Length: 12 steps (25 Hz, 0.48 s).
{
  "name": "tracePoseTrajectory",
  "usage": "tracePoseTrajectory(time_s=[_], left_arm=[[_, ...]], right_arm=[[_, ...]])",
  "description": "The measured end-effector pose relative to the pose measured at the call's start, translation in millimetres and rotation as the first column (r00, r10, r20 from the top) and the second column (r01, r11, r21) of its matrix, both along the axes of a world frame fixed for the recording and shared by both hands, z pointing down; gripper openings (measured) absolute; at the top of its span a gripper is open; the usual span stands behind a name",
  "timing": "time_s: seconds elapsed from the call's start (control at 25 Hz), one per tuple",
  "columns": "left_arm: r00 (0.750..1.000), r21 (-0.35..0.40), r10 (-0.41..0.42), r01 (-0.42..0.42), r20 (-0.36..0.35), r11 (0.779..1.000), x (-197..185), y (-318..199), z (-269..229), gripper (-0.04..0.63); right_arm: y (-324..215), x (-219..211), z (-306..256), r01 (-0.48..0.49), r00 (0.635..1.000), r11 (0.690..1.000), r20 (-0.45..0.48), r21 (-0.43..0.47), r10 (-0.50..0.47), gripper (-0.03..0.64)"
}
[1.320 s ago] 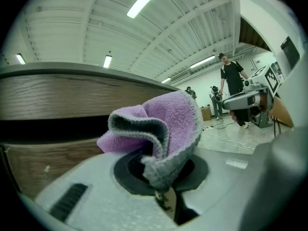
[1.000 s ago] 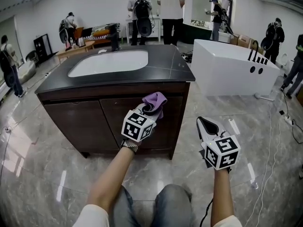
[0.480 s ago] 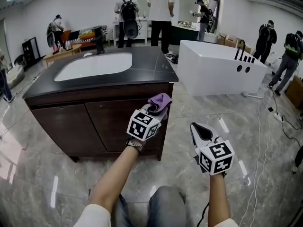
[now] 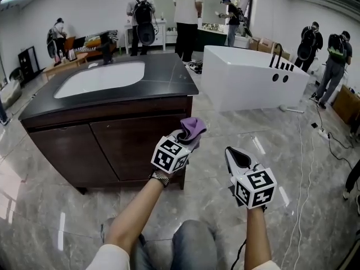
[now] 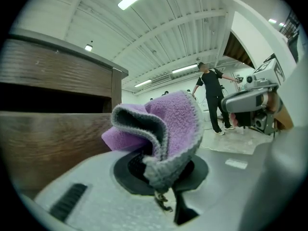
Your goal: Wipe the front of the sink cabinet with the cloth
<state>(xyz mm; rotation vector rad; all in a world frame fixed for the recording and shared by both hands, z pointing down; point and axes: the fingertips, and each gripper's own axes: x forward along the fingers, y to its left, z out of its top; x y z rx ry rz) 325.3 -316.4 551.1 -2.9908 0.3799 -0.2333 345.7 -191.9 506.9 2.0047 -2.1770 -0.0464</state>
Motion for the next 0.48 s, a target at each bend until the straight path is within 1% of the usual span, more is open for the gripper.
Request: tracePoseTrajectory(time_s=[0.12, 0.24, 0.36, 0.4, 0.48], left_arm=[[0.998, 0.018, 0.066, -0.066, 0.006, 0.998, 5, 20, 15, 0.052], [0.991, 0.020, 0.136, -0.136, -0.008, 0.991, 8, 40, 37, 0.053], [0.978, 0.030, 0.205, -0.206, 0.023, 0.978, 11, 57, 68, 0.054], [0.975, 0.033, 0.220, -0.221, 0.034, 0.975, 11, 59, 77, 0.054], [0.975, 0.025, 0.218, -0.219, 0.037, 0.975, 11, 57, 91, 0.054]], right_arm=[[3, 3, 1, -0.014, 1.000, 1.000, 0.011, 0.008, 0.014, 0.006], [3, 3, 9, -0.017, 1.000, 1.000, 0.014, -0.005, 0.017, 0.007], [3, 2, 18, -0.023, 1.000, 1.000, 0.017, -0.019, 0.024, 0.006], [3, 3, 20, -0.027, 0.999, 0.999, 0.018, -0.021, 0.027, 0.006], [2, 3, 24, -0.031, 0.999, 0.999, 0.020, -0.027, 0.032, 0.006]])
